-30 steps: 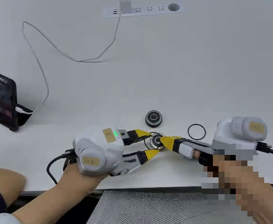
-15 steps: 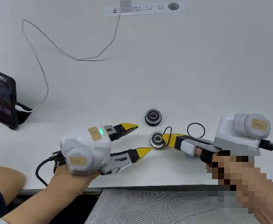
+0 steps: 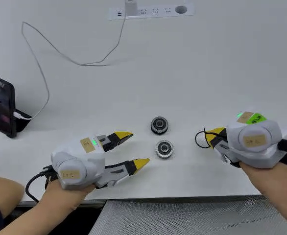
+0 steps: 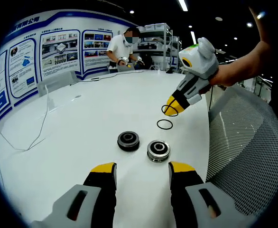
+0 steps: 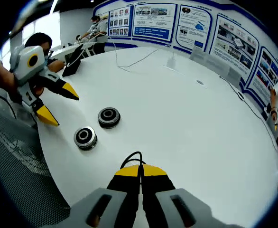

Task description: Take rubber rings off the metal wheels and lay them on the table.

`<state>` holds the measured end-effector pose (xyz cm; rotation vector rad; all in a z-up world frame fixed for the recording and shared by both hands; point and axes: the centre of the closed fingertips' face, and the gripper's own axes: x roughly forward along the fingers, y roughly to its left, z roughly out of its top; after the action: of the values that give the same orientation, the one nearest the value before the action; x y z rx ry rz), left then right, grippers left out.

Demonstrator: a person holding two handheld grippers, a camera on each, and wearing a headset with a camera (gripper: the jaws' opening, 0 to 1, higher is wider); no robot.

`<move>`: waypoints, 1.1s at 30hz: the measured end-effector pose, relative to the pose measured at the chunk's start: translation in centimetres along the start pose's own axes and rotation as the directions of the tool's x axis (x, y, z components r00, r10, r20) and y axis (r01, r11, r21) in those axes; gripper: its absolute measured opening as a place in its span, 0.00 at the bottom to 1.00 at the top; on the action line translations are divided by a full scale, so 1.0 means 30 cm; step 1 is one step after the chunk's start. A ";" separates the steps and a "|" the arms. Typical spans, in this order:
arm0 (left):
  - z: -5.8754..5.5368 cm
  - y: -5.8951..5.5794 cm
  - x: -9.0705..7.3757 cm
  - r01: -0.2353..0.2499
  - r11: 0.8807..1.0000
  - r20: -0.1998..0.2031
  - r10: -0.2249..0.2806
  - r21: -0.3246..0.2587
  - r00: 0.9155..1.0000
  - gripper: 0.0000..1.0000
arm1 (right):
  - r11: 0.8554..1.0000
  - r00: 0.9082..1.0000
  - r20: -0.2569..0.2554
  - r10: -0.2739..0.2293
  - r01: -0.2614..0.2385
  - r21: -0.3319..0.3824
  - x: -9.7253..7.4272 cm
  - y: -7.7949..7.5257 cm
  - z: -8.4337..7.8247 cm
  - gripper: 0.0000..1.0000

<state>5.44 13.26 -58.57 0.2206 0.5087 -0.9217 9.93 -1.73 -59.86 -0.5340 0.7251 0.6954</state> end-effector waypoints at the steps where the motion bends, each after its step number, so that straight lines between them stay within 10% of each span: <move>1: 0.000 0.001 -0.001 0.000 1.000 0.002 0.000 -0.005 1.000 0.46 | 0.999 1.000 -0.015 -0.004 0.003 -0.038 0.003 0.003 -0.004 0.02; 8: -0.007 0.018 -0.012 -0.020 1.000 -0.002 0.019 -0.009 1.000 0.48 | 0.947 0.994 -0.051 -0.094 0.074 -0.314 0.016 0.000 -0.019 0.02; 16: -0.020 0.025 -0.016 -0.024 1.000 -0.004 0.024 -0.016 1.000 0.49 | 0.906 0.990 -0.042 -0.134 0.105 -0.410 0.033 -0.001 -0.014 0.02; 33: -0.026 0.021 -0.019 -0.027 0.999 -0.012 0.026 -0.029 1.000 0.48 | 0.901 0.992 -0.034 -0.122 0.097 -0.422 0.042 0.003 -0.006 0.07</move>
<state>5.42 14.33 -58.98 0.2061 0.5289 -0.8869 10.47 -1.31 -60.93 -0.9884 0.5951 0.7355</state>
